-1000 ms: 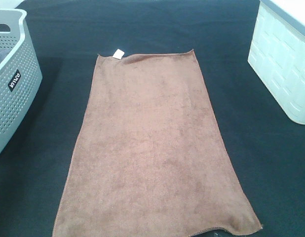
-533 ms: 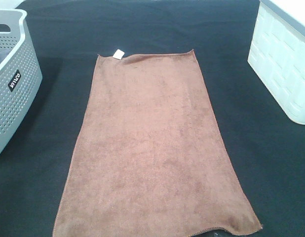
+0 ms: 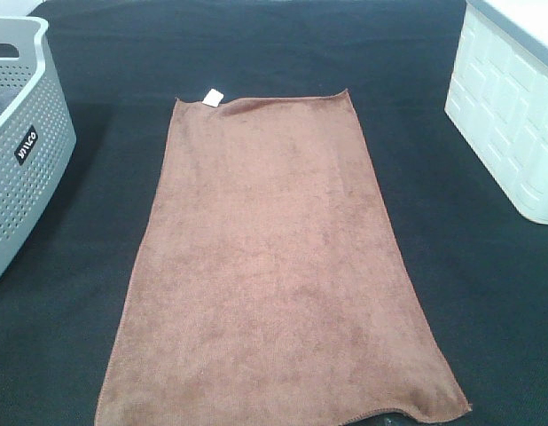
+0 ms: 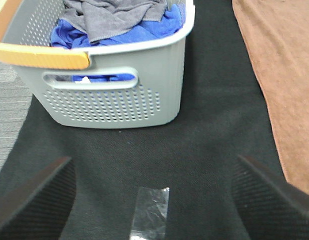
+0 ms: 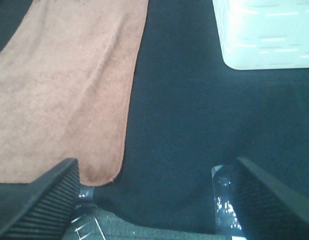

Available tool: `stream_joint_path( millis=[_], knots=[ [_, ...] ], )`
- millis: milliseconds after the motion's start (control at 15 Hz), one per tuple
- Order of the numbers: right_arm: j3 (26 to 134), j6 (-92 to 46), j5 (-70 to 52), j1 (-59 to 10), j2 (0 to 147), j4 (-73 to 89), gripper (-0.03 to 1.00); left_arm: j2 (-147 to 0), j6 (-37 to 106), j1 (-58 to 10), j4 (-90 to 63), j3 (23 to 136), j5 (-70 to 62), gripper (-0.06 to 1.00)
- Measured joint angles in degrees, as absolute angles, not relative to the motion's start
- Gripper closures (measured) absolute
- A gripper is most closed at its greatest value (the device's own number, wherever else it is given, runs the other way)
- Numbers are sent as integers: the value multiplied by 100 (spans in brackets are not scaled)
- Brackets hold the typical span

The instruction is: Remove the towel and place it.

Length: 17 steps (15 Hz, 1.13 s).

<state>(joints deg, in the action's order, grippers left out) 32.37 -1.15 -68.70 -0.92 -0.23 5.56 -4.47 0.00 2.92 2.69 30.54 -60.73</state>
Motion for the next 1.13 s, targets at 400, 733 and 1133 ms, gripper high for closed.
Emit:
stream_joint_path(
  millis=[400,733,1133],
  knots=[
    [2871,-384,-6085,-92,-29,539,21,29,34,292,0,2853,-6016,15],
    [2871,-384,-6085,-92,-29,539,21,29,34,292,-52,2853,-6016,15],
    [2871,-384,-6085,-92,-29,539,22,29,34,292,-52,2853,-6016,15]
  ],
)
